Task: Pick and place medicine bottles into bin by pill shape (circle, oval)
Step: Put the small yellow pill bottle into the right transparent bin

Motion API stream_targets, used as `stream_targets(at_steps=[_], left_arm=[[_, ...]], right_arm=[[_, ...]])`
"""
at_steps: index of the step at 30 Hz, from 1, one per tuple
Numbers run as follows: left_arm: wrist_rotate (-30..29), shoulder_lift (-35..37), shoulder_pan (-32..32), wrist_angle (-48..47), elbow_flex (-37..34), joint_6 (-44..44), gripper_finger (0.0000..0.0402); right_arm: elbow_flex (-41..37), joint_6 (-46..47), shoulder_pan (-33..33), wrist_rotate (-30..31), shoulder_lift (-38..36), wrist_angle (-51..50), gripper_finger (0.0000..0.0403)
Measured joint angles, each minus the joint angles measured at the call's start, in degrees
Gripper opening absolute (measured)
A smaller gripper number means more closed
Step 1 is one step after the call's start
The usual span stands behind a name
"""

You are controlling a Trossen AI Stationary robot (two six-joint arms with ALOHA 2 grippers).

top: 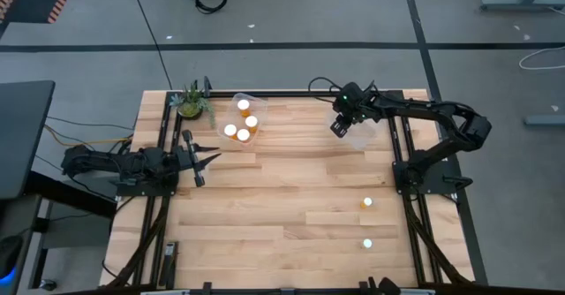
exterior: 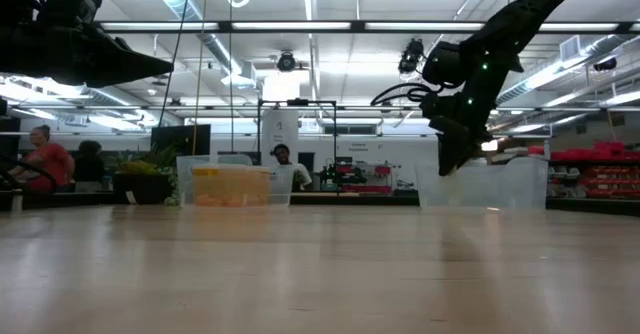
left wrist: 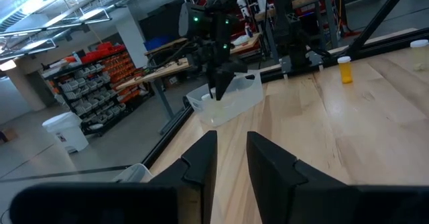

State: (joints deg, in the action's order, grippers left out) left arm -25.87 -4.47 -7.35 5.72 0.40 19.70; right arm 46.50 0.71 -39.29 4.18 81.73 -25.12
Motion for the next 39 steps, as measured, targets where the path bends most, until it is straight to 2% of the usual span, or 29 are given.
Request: stream_targets(at_steps=[14,39], left_arm=[[0.0,0.0,0.0,0.0,0.0,0.0,0.0082],[0.0,0.0,0.0,0.0,0.0,0.0,0.0088]], right_arm=[[0.0,2.4,0.2,-0.2,0.0,-6.3,0.0130],[-1.2,7.4,0.5,-0.2,0.0,-5.9,0.0130]])
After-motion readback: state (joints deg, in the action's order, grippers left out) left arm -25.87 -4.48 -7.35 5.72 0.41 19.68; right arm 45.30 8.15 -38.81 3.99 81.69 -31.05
